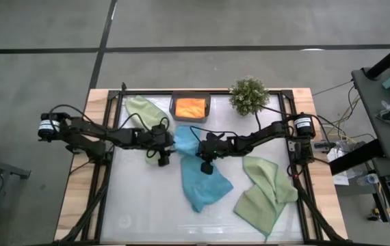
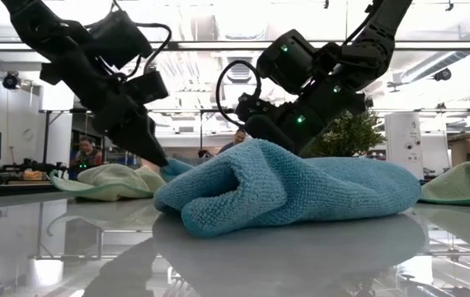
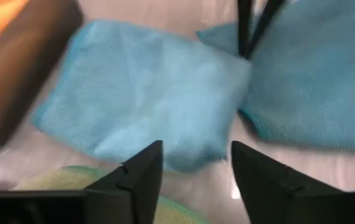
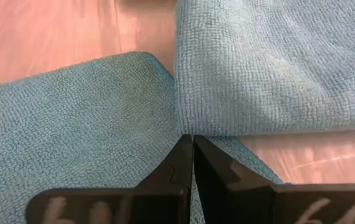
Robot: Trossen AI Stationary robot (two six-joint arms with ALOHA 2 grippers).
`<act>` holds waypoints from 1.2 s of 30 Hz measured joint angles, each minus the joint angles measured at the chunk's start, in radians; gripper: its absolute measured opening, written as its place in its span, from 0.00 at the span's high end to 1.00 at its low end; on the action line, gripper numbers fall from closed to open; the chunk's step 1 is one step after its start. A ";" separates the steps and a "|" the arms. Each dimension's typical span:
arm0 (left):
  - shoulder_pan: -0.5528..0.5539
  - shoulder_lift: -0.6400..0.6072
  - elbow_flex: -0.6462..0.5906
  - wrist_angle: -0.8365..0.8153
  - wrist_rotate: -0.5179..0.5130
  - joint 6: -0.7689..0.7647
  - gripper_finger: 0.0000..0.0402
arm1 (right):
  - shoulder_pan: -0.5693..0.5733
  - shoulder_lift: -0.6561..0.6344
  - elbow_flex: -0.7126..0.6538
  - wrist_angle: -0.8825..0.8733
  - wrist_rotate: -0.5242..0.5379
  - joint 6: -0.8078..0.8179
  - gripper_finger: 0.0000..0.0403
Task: Fold microfiber towels
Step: Fold the left blue microfiber towel
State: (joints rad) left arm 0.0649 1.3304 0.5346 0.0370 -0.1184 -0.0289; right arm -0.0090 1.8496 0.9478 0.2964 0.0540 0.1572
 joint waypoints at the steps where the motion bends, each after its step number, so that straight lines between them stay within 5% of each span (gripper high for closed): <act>1: -0.004 -0.006 0.000 -0.014 0.013 0.029 0.53 | 0.000 0.000 0.000 0.001 0.000 0.000 0.98; 10: -0.028 -0.018 -0.002 0.040 0.015 0.089 0.56 | -0.012 -0.043 0.036 0.007 0.000 -0.019 0.98; 22: -0.028 0.129 -0.032 0.115 -0.011 0.113 0.98 | -0.069 0.092 0.119 0.132 0.026 -0.053 0.98; 30: -0.028 0.222 -0.020 0.134 -0.014 0.089 0.96 | -0.075 0.151 0.126 0.114 0.025 0.000 0.98; 36: -0.028 0.132 -0.024 0.056 0.027 0.094 0.93 | -0.075 0.118 0.124 0.084 0.024 -0.008 0.98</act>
State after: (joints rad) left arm 0.0372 1.4619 0.5103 0.0928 -0.0912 0.0650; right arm -0.0841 1.9677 1.0719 0.3805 0.0780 0.1495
